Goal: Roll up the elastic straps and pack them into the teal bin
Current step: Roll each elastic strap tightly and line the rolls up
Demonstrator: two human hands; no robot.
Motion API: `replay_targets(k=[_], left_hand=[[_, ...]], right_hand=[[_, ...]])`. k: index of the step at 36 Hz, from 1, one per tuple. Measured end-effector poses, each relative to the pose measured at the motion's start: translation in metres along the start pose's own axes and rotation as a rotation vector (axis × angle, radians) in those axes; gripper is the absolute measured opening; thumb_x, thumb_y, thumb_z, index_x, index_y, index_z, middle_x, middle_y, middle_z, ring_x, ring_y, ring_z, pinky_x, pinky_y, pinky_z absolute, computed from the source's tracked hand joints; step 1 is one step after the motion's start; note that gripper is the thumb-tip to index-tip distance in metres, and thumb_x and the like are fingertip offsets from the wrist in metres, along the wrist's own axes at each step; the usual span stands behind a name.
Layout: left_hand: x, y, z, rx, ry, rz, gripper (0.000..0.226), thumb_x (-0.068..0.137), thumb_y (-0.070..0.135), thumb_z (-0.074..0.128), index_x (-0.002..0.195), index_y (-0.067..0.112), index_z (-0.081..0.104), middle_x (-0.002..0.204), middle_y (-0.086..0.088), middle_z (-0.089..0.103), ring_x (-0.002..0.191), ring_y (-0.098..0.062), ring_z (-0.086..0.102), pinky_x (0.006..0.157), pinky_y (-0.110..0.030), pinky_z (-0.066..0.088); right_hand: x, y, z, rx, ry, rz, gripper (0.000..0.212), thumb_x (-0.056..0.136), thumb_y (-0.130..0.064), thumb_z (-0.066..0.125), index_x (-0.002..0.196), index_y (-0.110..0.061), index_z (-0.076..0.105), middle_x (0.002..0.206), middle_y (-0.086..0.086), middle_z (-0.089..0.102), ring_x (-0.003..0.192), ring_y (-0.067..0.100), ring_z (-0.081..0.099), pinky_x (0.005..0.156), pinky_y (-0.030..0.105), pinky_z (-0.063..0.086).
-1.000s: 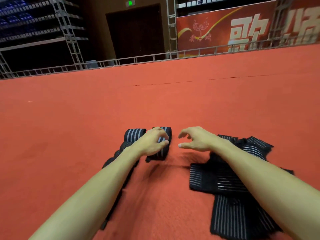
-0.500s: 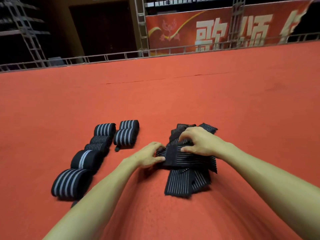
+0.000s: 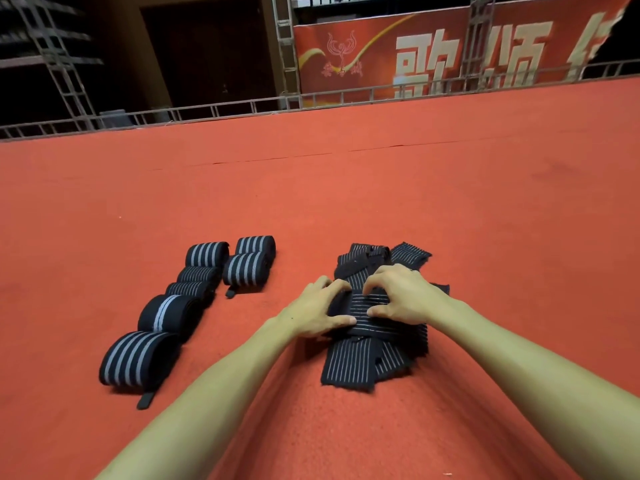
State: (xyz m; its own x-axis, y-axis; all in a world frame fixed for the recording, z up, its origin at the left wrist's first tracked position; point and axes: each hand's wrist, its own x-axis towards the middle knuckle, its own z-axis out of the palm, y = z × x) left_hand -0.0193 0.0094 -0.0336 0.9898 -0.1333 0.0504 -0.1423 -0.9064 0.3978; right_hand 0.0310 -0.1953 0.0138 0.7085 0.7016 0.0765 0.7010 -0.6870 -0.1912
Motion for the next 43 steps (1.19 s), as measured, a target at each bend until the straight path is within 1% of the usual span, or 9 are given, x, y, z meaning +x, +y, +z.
replay_targets(k=[8, 17, 21, 26, 30, 33, 36, 39, 43], left_hand=[[0.003, -0.002, 0.004, 0.018, -0.033, 0.014, 0.062, 0.085, 0.043, 0.068, 0.139, 0.035, 0.037, 0.119, -0.001, 0.039, 0.115, -0.027, 0.048, 0.105, -0.046, 0.040], [0.004, 0.006, 0.005, -0.013, -0.021, 0.002, 0.057, 0.081, 0.027, 0.068, 0.132, 0.027, 0.044, 0.114, 0.001, 0.036, 0.106, -0.021, 0.048, 0.100, -0.039, 0.044], [0.001, 0.009, 0.007, -0.070, -0.003, -0.008, 0.050, 0.085, 0.036, 0.070, 0.128, 0.028, 0.046, 0.118, 0.001, 0.040, 0.109, -0.020, 0.049, 0.101, -0.040, 0.044], [0.001, 0.010, 0.006, -0.071, -0.004, -0.001, 0.046, 0.084, 0.031, 0.073, 0.121, 0.026, 0.046, 0.116, 0.001, 0.041, 0.107, -0.023, 0.050, 0.100, -0.043, 0.043], [0.002, 0.013, 0.008, -0.021, 0.019, 0.008, 0.044, 0.081, 0.029, 0.071, 0.117, 0.025, 0.045, 0.114, 0.003, 0.042, 0.108, -0.024, 0.049, 0.097, -0.045, 0.044], [0.002, 0.013, 0.006, 0.041, 0.046, 0.032, 0.043, 0.082, 0.033, 0.073, 0.115, 0.023, 0.047, 0.110, 0.005, 0.044, 0.106, -0.022, 0.046, 0.096, -0.042, 0.042], [0.000, 0.017, -0.005, 0.095, 0.049, 0.077, 0.037, 0.086, 0.037, 0.071, 0.110, 0.019, 0.050, 0.108, 0.002, 0.053, 0.102, -0.022, 0.045, 0.095, -0.038, 0.036], [-0.006, 0.023, -0.021, 0.110, 0.015, 0.072, 0.028, 0.092, 0.037, 0.066, 0.103, 0.013, 0.056, 0.100, -0.001, 0.060, 0.103, -0.023, 0.044, 0.093, -0.036, 0.034], [-0.016, 0.031, -0.041, 0.014, -0.007, 0.064, 0.016, 0.095, 0.033, 0.063, 0.100, 0.017, 0.060, 0.099, 0.000, 0.058, 0.109, -0.018, 0.036, 0.085, -0.031, 0.033]], right_hand=[[-0.002, 0.003, 0.009, 0.004, -0.031, 0.030, 0.037, 0.084, -0.045, 0.073, 0.118, -0.033, 0.064, 0.124, -0.006, 0.056, 0.123, 0.019, 0.048, 0.100, 0.043, 0.038], [-0.001, 0.002, 0.006, 0.079, -0.050, 0.051, 0.037, 0.081, -0.032, 0.080, 0.116, -0.030, 0.068, 0.115, -0.004, 0.057, 0.121, 0.020, 0.050, 0.100, 0.042, 0.041], [-0.002, 0.004, 0.004, 0.120, -0.051, 0.047, 0.034, 0.079, -0.033, 0.081, 0.111, -0.030, 0.071, 0.116, -0.002, 0.064, 0.118, 0.019, 0.054, 0.100, 0.043, 0.044], [-0.003, 0.007, 0.005, 0.185, -0.054, 0.025, 0.032, 0.078, -0.034, 0.082, 0.109, -0.029, 0.073, 0.112, 0.001, 0.068, 0.112, 0.014, 0.058, 0.088, 0.027, 0.045], [-0.006, 0.010, 0.006, 0.228, -0.066, 0.019, 0.031, 0.081, -0.034, 0.079, 0.111, -0.028, 0.072, 0.111, -0.002, 0.067, 0.111, 0.013, 0.057, 0.090, 0.025, 0.043], [-0.010, 0.014, 0.003, 0.249, -0.075, -0.007, 0.028, 0.084, -0.034, 0.077, 0.110, -0.029, 0.072, 0.086, -0.018, 0.053, 0.088, 0.004, 0.047, 0.078, 0.022, 0.038], [-0.011, 0.018, -0.002, 0.256, -0.055, -0.052, 0.021, 0.085, -0.034, 0.076, 0.106, -0.031, 0.073, 0.074, -0.022, 0.047, 0.070, -0.009, 0.044, 0.065, 0.013, 0.032], [-0.016, 0.019, -0.012, 0.246, -0.012, -0.088, 0.015, 0.087, -0.032, 0.073, 0.102, -0.031, 0.074, 0.073, -0.024, 0.052, 0.073, -0.007, 0.049, 0.070, 0.018, 0.034], [-0.024, 0.018, -0.029, 0.271, 0.023, -0.130, 0.012, 0.091, -0.026, 0.069, 0.103, -0.027, 0.073, 0.086, -0.025, 0.061, 0.087, 0.000, 0.056, 0.072, 0.007, 0.034]])
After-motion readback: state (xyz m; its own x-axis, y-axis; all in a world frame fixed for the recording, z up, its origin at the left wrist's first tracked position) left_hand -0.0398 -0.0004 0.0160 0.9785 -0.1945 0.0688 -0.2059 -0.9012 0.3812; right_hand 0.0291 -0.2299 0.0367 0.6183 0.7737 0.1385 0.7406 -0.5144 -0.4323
